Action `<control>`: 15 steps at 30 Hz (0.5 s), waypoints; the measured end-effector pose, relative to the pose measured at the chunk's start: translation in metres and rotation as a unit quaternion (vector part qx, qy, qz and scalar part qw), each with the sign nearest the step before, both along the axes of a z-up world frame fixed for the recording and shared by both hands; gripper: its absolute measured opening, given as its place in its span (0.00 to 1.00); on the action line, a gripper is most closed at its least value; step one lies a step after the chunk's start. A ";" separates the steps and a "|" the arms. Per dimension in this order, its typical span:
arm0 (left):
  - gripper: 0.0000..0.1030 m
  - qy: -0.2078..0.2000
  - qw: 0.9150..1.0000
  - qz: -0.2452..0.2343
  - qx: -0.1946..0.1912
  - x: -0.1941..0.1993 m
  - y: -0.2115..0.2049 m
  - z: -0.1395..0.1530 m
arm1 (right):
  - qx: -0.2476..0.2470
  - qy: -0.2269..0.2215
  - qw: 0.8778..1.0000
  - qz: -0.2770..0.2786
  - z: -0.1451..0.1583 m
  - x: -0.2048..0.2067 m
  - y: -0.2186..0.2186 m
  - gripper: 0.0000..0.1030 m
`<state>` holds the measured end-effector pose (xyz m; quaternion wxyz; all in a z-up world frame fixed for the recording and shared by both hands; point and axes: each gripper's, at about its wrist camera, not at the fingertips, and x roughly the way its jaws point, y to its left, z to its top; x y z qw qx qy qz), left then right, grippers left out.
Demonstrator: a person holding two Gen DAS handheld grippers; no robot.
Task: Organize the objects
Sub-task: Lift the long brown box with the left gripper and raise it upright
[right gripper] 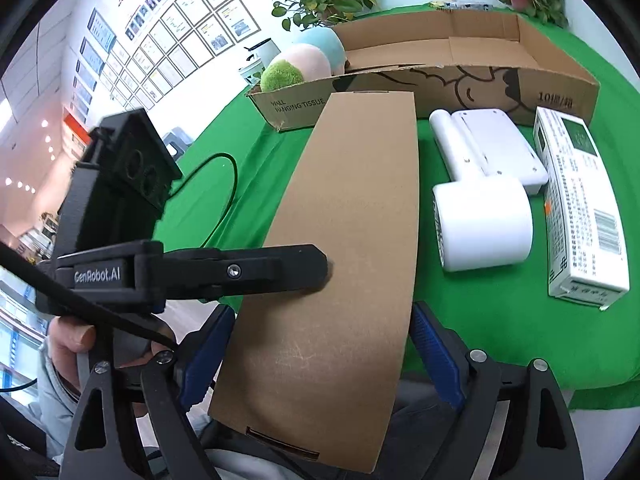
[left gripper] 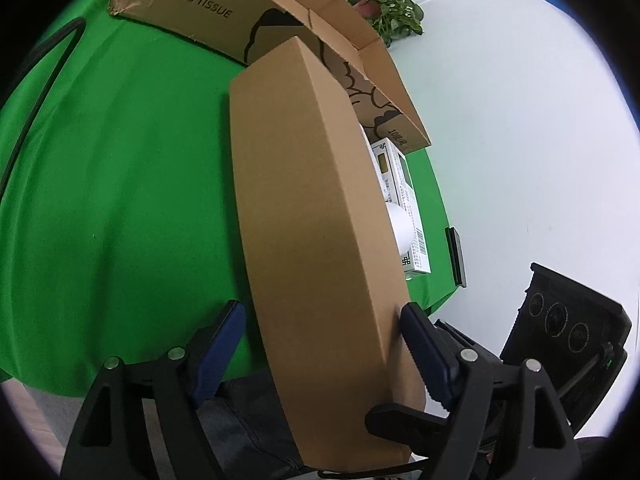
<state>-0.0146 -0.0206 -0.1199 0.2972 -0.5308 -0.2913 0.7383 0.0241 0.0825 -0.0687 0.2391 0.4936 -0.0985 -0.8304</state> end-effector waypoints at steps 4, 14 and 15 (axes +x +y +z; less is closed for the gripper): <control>0.72 0.020 1.000 -0.002 -0.008 0.002 0.002 0.009 | -0.008 0.002 1.000 0.002 0.004 0.002 0.000 0.83; 0.71 0.122 0.992 0.002 -0.028 0.000 -0.005 0.071 | -0.007 0.075 0.997 -0.006 0.047 0.008 -0.007 0.82; 0.71 0.137 0.990 0.001 -0.030 -0.003 -0.005 0.080 | -0.008 0.087 0.996 -0.009 0.054 0.007 -0.007 0.82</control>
